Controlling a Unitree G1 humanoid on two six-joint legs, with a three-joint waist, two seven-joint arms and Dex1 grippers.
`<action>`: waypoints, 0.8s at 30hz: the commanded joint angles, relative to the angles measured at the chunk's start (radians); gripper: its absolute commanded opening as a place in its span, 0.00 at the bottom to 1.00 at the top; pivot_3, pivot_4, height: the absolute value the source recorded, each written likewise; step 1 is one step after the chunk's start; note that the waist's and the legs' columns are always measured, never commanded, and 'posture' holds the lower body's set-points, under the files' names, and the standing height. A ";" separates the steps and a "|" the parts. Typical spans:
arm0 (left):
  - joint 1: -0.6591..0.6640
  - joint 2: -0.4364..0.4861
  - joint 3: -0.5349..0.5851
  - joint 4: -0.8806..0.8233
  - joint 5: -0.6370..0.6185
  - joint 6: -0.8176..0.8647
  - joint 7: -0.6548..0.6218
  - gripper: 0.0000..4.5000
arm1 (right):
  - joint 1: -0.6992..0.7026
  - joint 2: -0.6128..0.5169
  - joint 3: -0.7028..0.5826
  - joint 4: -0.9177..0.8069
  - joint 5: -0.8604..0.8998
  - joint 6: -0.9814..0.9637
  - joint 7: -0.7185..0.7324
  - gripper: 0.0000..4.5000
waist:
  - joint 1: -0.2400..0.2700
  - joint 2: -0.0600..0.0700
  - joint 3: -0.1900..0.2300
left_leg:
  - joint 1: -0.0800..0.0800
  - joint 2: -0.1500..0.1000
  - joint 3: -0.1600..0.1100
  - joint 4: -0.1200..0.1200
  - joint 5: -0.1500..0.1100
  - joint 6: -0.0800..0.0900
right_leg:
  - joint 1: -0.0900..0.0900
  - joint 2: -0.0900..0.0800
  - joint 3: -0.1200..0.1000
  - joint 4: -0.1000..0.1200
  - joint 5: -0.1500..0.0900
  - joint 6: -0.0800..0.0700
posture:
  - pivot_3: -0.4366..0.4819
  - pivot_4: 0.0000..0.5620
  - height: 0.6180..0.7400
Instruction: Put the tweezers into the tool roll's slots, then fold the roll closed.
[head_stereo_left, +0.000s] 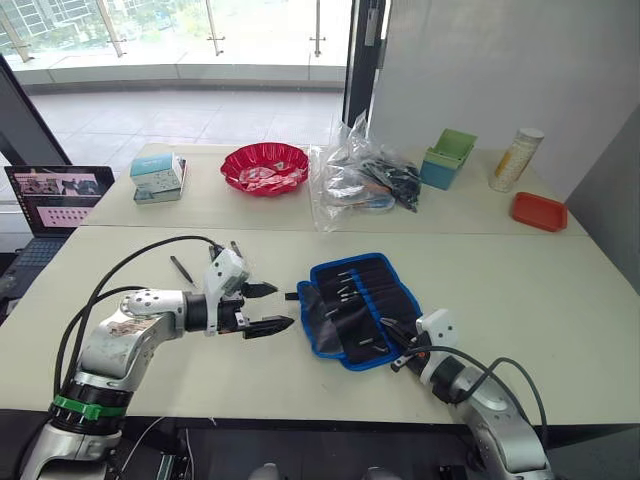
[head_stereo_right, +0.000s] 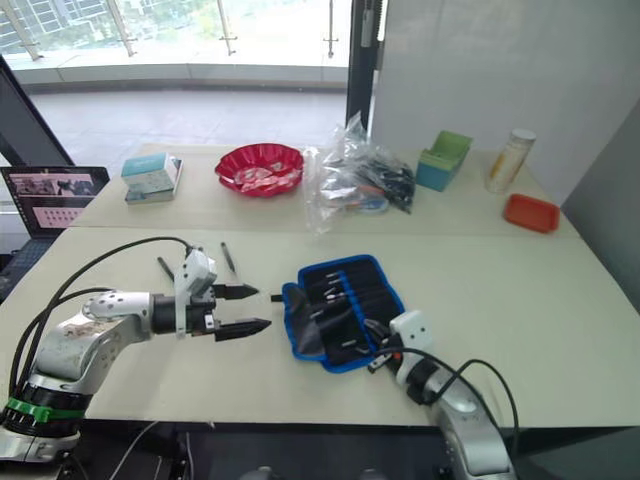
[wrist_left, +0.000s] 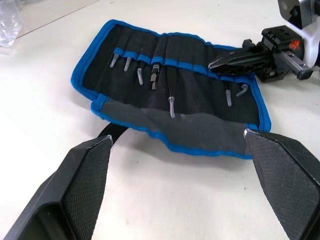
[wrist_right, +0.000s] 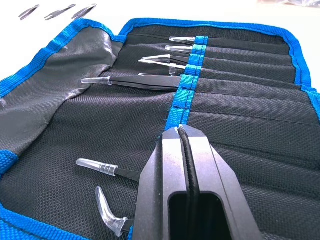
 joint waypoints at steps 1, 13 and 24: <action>-0.111 -0.081 -0.100 0.067 0.075 -0.020 0.050 1.00 | 0.014 0.003 0.028 0.029 -0.027 -0.004 -0.005 0.01 | 0.005 -0.001 0.000 | 0.000 0.000 0.000 0.001 0.000 0.000 | 0.000 0.000 0.000 -0.001 0.000 0.000 | 0.48 0.27 1.00; -0.248 -0.206 -0.283 0.273 0.240 -0.107 0.034 1.00 | 0.030 0.030 0.045 0.023 -0.036 -0.032 -0.040 0.01 | -0.008 -0.001 -0.001 | 0.000 0.001 0.004 0.000 0.000 0.000 | 0.001 0.001 0.000 0.000 0.000 0.000 | 0.48 0.27 1.00; -0.237 -0.284 -0.271 0.362 0.301 -0.125 0.101 0.81 | 0.033 0.037 0.049 0.012 -0.042 -0.040 -0.048 0.00 | -0.009 -0.001 -0.001 | 0.000 0.001 0.003 0.000 0.000 0.000 | 0.001 0.001 0.000 0.000 0.000 0.000 | 0.48 0.27 1.00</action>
